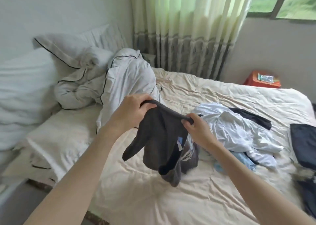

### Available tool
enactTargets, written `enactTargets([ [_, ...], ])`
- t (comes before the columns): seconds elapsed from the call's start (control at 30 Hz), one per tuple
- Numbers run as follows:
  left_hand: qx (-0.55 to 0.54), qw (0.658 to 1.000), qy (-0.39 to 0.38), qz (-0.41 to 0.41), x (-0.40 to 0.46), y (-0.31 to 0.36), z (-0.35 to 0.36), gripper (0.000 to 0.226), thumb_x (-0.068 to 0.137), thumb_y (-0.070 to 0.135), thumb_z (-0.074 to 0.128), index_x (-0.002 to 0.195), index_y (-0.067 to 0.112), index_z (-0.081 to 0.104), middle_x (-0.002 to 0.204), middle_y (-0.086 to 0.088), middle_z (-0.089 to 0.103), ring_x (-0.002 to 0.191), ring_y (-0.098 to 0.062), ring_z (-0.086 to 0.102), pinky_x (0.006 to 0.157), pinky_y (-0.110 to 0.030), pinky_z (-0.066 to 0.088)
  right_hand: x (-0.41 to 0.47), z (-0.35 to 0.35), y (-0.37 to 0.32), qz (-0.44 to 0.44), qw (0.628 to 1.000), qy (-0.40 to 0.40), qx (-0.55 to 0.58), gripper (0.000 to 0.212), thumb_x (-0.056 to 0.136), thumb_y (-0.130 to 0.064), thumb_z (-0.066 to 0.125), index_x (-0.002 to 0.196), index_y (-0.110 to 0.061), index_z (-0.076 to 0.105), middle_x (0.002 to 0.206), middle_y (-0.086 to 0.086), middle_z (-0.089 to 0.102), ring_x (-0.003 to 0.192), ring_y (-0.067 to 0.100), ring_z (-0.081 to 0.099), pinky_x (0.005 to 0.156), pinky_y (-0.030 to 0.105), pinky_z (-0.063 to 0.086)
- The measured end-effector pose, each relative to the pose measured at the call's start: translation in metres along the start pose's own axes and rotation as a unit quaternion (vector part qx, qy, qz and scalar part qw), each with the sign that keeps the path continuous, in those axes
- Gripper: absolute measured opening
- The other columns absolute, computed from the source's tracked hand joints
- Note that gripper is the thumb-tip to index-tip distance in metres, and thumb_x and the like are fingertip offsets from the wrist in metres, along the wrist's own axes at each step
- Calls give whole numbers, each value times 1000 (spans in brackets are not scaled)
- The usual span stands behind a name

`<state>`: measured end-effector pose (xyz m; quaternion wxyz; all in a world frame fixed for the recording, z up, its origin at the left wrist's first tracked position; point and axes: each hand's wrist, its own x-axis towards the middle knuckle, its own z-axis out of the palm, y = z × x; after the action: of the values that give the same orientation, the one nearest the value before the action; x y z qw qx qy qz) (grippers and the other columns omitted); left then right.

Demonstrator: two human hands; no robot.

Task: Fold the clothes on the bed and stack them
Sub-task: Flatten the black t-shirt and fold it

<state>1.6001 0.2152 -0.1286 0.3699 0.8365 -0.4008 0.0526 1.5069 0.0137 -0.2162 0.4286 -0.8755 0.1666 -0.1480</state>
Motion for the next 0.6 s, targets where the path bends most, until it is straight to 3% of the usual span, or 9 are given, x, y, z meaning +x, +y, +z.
enactTargets([
  [0.07,28,999,25,-13,-3,-3,-30,10,90,15,62,95,11,70,80,8,64,74,-4,56,68,-6,36,6,-1,-30,21,996,1,87,9,94,-19,57,85,-16,59,72,-7,56,65,6,51,52,6,38],
  [0.13,69,996,49,-23,-8,-10,-59,8,90,16,62,92,12,68,77,8,61,75,-12,56,66,-9,35,11,-7,-66,27,981,-1,193,9,91,-15,61,85,-11,66,75,0,64,68,12,60,58,13,47],
  [0.23,91,993,26,-76,-17,-19,-89,6,90,20,62,93,17,67,85,6,66,77,-13,58,70,-20,38,16,-17,-116,-35,973,-42,222,7,88,-15,64,86,-15,72,80,3,73,73,12,69,66,22,55],
  [0.4,-73,986,-81,-125,-35,-7,-97,28,82,38,69,108,36,59,99,15,66,94,-2,61,88,-23,46,14,-1,-178,-68,955,-124,259,7,85,-15,67,88,-12,73,93,13,73,92,28,69,89,44,54],
  [0.5,-148,981,-2,-123,-46,0,-96,33,84,34,69,116,32,59,108,15,64,105,-3,59,94,-27,47,8,7,-201,-79,945,-157,276,9,87,-16,66,91,-11,73,98,15,72,97,31,68,94,47,51],
  [0.6,-192,975,36,-104,-51,2,-112,38,88,25,65,124,31,54,115,23,59,115,-1,54,90,-13,41,5,9,-211,-73,931,-206,293,19,90,-13,62,102,0,69,104,20,70,101,31,67,97,46,50],
])
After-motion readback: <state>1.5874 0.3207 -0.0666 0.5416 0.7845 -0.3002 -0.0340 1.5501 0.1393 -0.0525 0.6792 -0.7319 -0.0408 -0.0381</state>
